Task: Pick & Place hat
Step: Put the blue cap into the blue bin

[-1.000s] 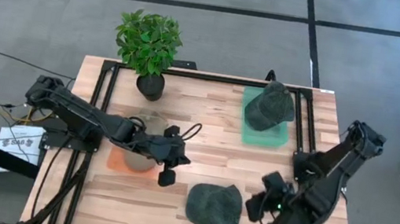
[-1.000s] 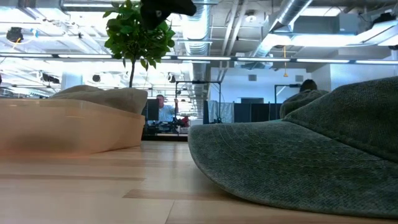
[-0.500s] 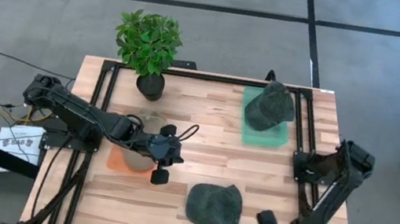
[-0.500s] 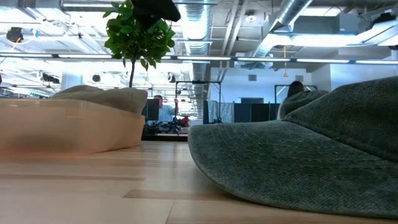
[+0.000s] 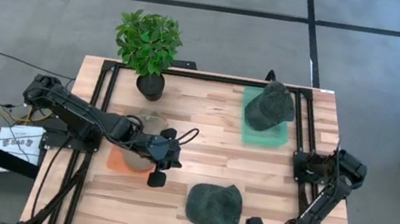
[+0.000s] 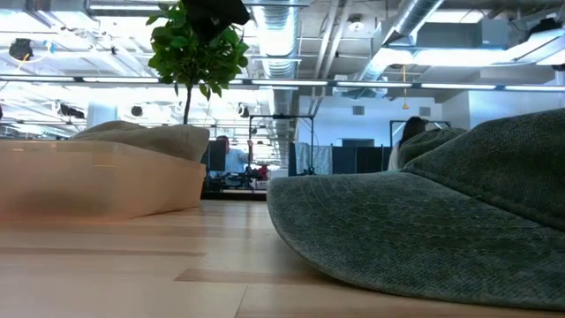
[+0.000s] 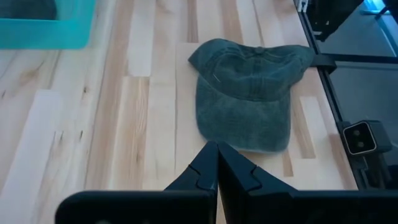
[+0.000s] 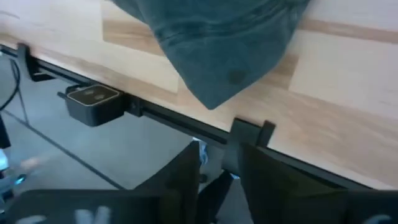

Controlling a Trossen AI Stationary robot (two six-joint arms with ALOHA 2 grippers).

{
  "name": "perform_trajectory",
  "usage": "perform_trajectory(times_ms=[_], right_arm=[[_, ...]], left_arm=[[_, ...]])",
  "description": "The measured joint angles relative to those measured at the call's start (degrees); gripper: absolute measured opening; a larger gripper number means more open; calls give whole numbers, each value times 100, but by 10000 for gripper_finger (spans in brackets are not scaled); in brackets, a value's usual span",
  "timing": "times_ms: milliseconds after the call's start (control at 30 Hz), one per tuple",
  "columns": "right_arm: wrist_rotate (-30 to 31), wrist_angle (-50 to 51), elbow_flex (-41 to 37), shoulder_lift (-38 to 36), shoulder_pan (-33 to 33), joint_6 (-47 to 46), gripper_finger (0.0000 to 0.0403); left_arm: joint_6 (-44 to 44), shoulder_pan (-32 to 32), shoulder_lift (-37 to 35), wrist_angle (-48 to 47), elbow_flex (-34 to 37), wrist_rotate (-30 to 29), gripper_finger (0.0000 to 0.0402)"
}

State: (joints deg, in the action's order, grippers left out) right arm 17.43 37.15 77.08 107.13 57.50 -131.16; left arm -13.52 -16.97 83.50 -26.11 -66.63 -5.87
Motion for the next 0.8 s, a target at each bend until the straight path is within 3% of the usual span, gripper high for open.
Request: perform_trajectory(times_ms=[433, 633, 800], right_arm=[[332, 81, 0, 2, -25, 3, 221], [228, -200, 0, 274, -57, -80, 232], [548, -596, -7, 479, -72, -117, 223]], left_arm=[[-2, -4, 0, 15, 0, 2, 0], [-6, -4, 0, 17, 2, 1, 0], [-31, -4, 0, 17, 2, 0, 0]])
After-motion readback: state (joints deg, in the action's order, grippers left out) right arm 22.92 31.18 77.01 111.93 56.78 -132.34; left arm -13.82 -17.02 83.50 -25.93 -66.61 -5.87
